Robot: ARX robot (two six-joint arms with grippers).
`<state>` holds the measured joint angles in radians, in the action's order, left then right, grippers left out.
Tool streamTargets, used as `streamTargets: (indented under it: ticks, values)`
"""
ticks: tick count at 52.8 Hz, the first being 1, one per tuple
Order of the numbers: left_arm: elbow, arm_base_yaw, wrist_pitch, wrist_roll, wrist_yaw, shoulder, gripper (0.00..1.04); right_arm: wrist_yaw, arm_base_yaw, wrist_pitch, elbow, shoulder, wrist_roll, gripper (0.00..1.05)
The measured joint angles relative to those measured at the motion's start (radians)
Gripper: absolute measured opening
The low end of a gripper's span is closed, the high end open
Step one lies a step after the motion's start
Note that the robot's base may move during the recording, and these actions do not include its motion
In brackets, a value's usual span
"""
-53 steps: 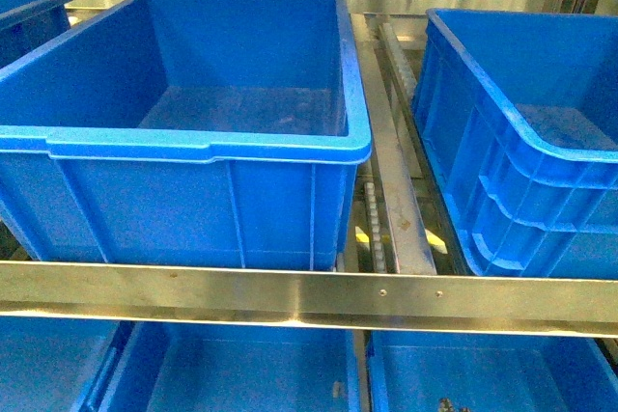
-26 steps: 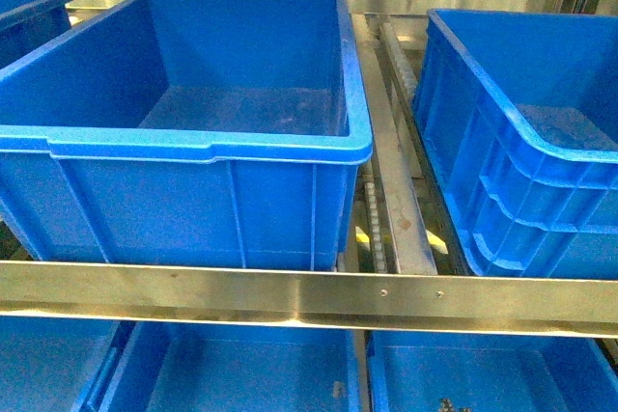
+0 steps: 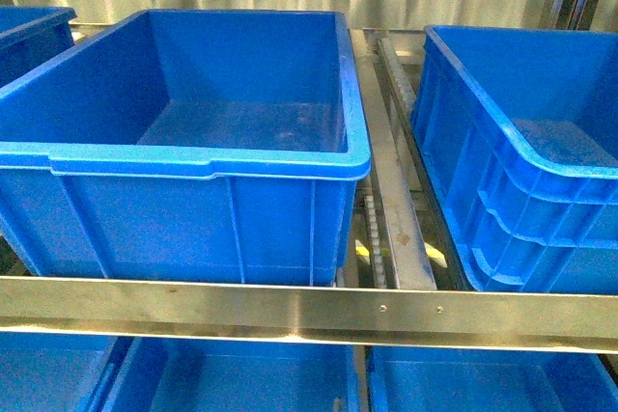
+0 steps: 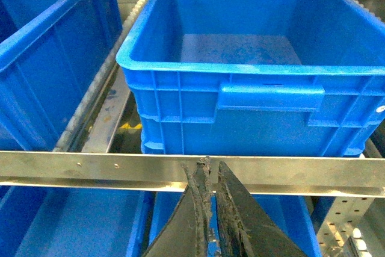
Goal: Pick red and yellow buttons and place in box
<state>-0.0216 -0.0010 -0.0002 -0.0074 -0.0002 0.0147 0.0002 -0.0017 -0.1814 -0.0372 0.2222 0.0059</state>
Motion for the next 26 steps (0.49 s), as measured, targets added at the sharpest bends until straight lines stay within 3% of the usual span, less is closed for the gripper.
streamTargets:
  ticks: [10,16,26]
  values:
    - [0.0,0.0,0.0,0.0,0.0,0.0,0.97,0.0,0.0,0.005,0.009,-0.048,0.0,0.04]
    - [0.0,0.0,0.0,0.0,0.0,0.0,0.97,0.001,0.0,0.169,0.009,-0.181,0.0,0.04]
    - [0.0,0.0,0.0,0.0,0.0,0.0,0.97,0.0,0.001,0.177,0.009,-0.218,0.0,0.04]
